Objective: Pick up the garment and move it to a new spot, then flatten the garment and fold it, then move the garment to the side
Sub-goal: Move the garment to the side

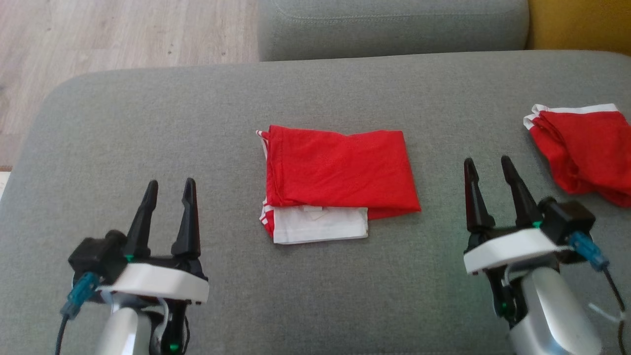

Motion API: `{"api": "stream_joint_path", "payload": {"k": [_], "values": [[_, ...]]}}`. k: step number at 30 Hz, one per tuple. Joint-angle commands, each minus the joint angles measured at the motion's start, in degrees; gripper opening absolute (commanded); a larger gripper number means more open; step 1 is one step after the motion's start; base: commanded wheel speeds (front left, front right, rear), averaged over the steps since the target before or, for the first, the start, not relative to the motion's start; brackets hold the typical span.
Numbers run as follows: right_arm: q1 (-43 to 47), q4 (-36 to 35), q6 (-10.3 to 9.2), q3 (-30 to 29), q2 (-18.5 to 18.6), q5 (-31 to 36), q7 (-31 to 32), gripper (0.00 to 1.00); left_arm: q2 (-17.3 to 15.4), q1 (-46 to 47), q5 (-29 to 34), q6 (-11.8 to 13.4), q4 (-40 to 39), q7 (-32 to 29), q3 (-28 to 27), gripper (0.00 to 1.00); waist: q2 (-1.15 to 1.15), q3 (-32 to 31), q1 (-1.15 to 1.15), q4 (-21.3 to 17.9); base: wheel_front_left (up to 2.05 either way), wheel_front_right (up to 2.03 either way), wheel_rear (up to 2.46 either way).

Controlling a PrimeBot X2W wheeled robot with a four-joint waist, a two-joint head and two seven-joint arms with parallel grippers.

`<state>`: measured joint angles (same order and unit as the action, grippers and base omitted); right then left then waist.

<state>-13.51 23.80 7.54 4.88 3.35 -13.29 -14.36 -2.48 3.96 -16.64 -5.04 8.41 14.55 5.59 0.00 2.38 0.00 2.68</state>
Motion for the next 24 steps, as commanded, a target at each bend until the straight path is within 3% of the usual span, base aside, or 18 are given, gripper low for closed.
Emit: {"api": "stream_joint_path", "payload": {"k": [1, 13, 24], "values": [[-0.4, -2.5, -0.05, 1.1, -0.5, -0.4, -0.6, 1.0, -0.4, 1.6, 0.3, 0.2, -1.8, 0.4, -1.4, 1.0, 0.0, -0.1, 0.0, 0.2, 0.0, 0.0, 0.0], [1.1, -2.9, -0.05, 0.0, -0.5, 0.7, -0.5, 1.0, -0.4, 2.1, -0.1, 0.0, -2.2, 0.4, 0.0, 1.0, 0.0, 0.9, 0.0, 2.3, 0.0, 0.0, 0.0], [-6.7, 8.6, -0.05, -0.5, -0.5, 0.4, 6.9, 1.0, -0.4, 4.8, -1.1, -0.5, -2.1, 0.4, 2.4, 1.0, 0.0, 5.9, 0.0, 7.3, 0.0, 0.0, 0.0]]}}
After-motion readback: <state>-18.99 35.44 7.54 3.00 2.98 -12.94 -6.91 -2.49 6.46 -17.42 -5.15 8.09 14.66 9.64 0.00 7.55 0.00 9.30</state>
